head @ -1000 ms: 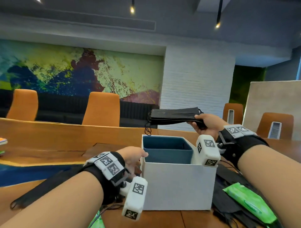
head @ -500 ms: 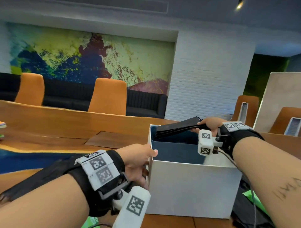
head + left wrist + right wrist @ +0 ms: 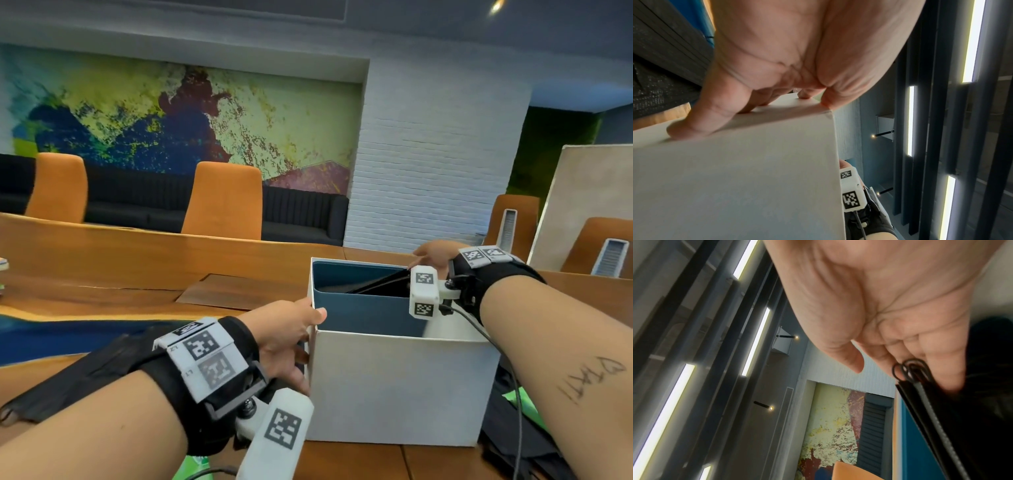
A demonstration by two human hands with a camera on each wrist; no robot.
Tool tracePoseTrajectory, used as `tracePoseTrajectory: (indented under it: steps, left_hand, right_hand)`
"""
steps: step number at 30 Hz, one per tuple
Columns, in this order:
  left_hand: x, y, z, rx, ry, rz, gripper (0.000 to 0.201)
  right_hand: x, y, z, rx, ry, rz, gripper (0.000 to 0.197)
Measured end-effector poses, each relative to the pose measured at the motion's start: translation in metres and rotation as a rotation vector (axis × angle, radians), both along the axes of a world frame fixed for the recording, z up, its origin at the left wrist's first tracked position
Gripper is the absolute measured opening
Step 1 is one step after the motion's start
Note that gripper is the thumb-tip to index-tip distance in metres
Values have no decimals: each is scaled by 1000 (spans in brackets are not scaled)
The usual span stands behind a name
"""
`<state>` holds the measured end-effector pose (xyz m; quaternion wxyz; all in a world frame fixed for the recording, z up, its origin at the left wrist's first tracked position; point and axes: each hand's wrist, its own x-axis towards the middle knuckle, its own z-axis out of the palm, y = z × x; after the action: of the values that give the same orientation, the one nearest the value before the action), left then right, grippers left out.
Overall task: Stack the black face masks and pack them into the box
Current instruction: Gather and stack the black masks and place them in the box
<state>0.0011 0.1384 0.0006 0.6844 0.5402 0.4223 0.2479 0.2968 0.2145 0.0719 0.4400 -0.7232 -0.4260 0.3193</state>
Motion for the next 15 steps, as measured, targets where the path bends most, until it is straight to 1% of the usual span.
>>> tracePoseTrajectory:
  steps: [4,7,9,13,15]
  left_hand:
    - [1,-2,2,13,11,8,42]
    - [-1,-3,3,19,11,11,44]
    - [-2,-4,4,11,-2,8,41]
    - [-2,-11,6,16,-16,33,42]
    - [-4,-21,7,25,-14,59,39]
  right_hand:
    - [-1,-10,17,-42,3,-38,37]
    - [-3,-26,30,-44,64,-22,40]
    - [-3,-39,42,-33,110,3,44]
    - [-8,-85,65,1,205,93,37]
    - [-12,-116,75,37,216,122,36]
